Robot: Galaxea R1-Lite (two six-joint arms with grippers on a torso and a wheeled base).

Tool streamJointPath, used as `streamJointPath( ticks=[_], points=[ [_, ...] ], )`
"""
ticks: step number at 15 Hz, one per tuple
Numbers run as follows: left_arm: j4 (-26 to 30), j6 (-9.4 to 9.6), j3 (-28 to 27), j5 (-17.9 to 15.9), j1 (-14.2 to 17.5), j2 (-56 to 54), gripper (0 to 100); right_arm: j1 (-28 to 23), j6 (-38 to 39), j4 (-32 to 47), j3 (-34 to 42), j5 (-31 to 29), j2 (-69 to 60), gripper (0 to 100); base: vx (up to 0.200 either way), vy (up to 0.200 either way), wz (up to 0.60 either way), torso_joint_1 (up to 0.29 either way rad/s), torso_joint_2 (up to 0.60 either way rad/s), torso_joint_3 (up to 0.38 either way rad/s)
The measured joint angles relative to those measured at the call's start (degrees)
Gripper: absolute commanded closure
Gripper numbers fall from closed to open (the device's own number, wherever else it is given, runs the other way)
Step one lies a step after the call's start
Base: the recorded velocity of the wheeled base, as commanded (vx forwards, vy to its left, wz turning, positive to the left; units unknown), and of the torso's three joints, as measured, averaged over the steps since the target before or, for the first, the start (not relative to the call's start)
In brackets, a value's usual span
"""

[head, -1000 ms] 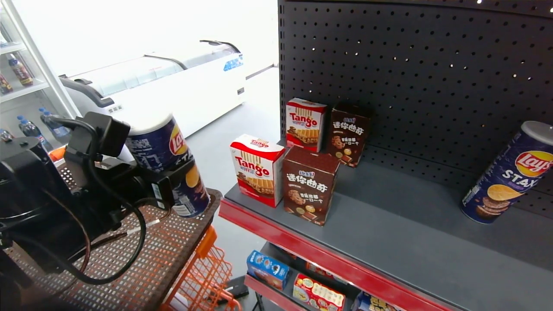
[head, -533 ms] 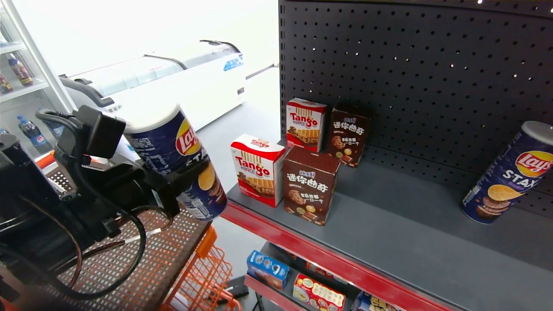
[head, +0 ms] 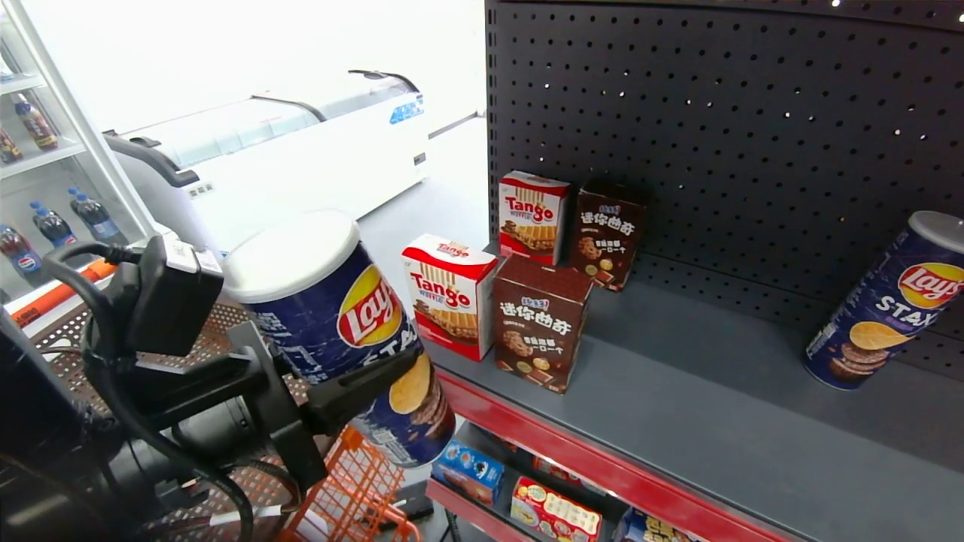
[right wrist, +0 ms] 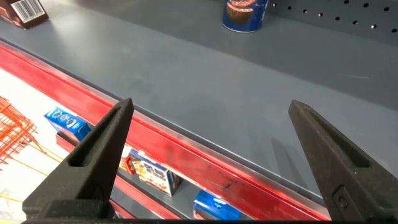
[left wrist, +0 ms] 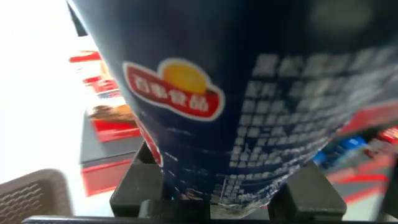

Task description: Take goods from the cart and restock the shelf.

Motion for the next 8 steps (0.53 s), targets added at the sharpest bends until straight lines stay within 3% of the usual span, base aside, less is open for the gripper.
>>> streamJointPath(
  ticks=[4,7,8],
  points=[
    [4.1,0.38,0.6,-2.3,-1.2,-1.9,100,0.0,0.0,0.0,0.0,0.1,0.0,0,0.0,0.0,0.0,0.0,0.0,0.0],
    [15.5,0.74,0.8,-2.4,-4.2,-5.6,100,0.0,0.0,0.0,0.0,0.1,0.0,0,0.0,0.0,0.0,0.0,0.0,0.0],
    [16.4,1.28,0.8,-2.4,-5.0,-6.7,100,0.0,0.0,0.0,0.0,0.1,0.0,0,0.0,0.0,0.0,0.0,0.0,0.0]
  ],
)
